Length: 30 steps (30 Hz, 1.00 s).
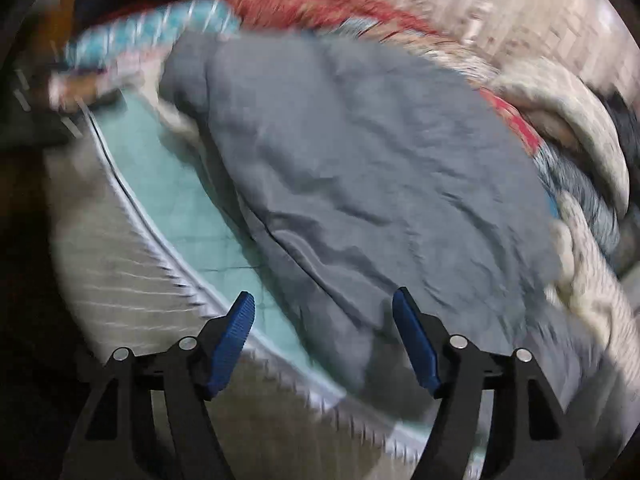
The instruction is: Fold large clothes
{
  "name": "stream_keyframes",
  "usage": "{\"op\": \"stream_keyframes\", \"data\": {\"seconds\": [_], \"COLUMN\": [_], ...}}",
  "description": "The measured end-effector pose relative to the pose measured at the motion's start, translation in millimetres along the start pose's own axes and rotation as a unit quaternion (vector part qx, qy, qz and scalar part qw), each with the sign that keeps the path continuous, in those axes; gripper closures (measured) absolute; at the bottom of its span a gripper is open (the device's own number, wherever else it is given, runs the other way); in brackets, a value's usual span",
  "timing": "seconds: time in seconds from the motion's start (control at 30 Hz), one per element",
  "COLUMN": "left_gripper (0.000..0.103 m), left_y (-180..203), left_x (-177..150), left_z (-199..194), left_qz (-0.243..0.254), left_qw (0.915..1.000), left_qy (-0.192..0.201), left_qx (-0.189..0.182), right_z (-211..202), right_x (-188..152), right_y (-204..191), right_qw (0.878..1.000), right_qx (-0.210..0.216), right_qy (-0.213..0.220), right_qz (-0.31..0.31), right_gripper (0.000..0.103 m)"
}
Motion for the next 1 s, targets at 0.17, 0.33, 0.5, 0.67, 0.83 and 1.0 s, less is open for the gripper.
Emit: {"op": "stream_keyframes", "data": {"seconds": [0.17,0.33,0.5,0.67,0.83,1.0], "left_gripper": [0.034,0.033,0.032,0.023,0.018,0.018], "left_y": [3.3,50.5,101.1,153.1,200.2,216.6], "left_x": [-4.1,12.5,38.2,54.4,56.3,63.9], "left_z": [-8.6,-2.8,-3.9,-46.5,-80.1,-51.4], "left_qz": [0.056,0.180,0.247,0.237,0.241,0.278], "left_qw": [0.9969,0.9751,0.9516,0.9423,0.9248,0.9211], "left_qy": [0.020,0.086,0.152,0.233,0.294,0.268], "left_qx": [0.051,0.096,0.100,0.040,0.000,0.048], "right_z": [0.3,-113.5,-198.3,-229.0,-256.1,-288.0], "right_x": [42.5,92.0,72.8,70.9,91.3,106.8], "right_y": [64.0,167.2,253.1,289.3,289.2,298.5], "right_qw": [0.995,0.973,0.949,0.944,0.947,0.945], "right_qx": [-0.043,-0.065,-0.084,-0.083,-0.078,-0.071], "right_qy": [0.006,0.127,0.171,0.178,0.189,0.214], "right_qz": [0.086,0.181,0.251,0.267,0.250,0.237], "right_gripper": [0.008,0.008,0.008,0.008,0.008,0.008]}}
Point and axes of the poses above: each gripper's, at about its wrist camera, not at the fingertips, and z roughly the way its jaws point, y to its right, x to its top, the point moved 5 cm from there along z, roughly the way its jaws point, and after that the axes turned 10 degrees about -x, right-handed, at the moved point
